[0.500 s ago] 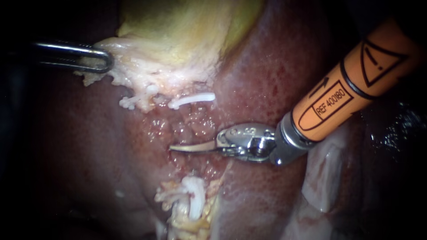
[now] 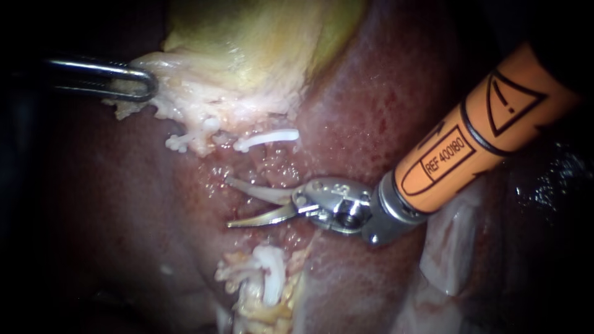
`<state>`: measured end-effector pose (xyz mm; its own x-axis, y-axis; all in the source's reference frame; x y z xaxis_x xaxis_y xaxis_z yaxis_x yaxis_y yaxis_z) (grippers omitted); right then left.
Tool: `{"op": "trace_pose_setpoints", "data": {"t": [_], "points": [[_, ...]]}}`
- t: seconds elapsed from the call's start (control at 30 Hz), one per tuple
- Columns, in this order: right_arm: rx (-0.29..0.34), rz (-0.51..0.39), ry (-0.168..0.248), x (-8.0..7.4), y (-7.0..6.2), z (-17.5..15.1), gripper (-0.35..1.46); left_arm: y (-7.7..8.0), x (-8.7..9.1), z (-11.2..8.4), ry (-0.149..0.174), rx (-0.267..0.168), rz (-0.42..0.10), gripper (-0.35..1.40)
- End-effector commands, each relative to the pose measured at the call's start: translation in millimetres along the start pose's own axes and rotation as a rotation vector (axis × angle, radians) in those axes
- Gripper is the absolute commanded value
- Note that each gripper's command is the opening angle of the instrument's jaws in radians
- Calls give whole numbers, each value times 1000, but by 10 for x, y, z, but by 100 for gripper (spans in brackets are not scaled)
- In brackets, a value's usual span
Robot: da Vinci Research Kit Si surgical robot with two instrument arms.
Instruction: Go back from the cut right tube
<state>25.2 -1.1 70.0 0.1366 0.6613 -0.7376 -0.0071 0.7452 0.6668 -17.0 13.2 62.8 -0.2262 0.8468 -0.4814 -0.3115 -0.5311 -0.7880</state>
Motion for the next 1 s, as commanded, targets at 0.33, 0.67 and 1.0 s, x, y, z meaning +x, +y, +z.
{"op": "trace_pose_setpoints", "data": {"t": [0.33,0.67,1.0], "points": [[-222,-316,-246,-5,-12,-79,143,-3,-1,0,0,-1,1,-35],[-303,-387,-447,27,-7,-155,143,-3,-2,0,0,-1,1,-35],[-309,-380,-453,37,-1,-165,143,-2,-20,21,1,2,11,-35]]}}
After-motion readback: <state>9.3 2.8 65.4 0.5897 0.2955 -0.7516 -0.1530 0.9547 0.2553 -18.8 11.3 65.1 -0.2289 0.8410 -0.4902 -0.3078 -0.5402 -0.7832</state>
